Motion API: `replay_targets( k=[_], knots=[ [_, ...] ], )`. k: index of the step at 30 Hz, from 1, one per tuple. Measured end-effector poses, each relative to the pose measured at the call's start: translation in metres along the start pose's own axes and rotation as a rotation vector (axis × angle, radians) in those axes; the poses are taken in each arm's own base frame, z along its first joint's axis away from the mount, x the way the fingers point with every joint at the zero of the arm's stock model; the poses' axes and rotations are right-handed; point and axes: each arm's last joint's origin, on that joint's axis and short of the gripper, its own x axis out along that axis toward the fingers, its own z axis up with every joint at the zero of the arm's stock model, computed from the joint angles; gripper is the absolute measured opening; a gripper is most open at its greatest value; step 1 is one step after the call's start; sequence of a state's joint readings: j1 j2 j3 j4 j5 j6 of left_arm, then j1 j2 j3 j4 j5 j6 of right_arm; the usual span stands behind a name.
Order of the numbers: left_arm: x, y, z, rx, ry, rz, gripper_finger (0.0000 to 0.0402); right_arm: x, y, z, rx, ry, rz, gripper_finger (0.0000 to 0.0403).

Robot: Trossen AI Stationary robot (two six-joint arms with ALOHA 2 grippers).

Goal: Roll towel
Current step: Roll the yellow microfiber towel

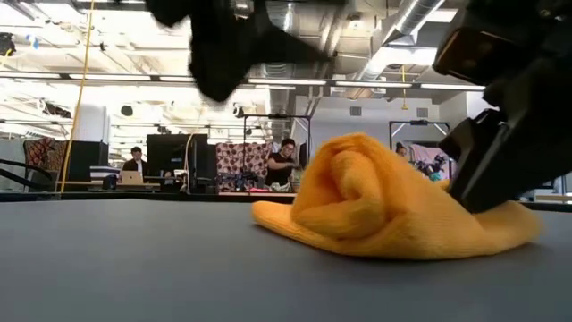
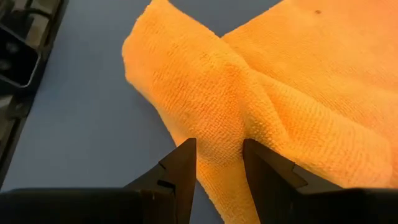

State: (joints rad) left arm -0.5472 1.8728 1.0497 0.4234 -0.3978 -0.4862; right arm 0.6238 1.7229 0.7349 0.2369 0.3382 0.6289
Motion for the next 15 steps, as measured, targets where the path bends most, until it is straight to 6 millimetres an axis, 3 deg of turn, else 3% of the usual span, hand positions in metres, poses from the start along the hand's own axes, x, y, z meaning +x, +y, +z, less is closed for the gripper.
replay_targets(
  k=[6,15],
  knots=[
    [0.029,0.000,-0.022,-0.132,0.118,0.153,0.0158,0.001,0.000,0.002,0.011,-0.013,0.004,0.0161],
    [0.053,-0.008,-0.027,-0.179,0.207,0.250,0.0158,0.000,0.002,0.004,0.006,-0.033,0.032,0.0161]
  ],
)
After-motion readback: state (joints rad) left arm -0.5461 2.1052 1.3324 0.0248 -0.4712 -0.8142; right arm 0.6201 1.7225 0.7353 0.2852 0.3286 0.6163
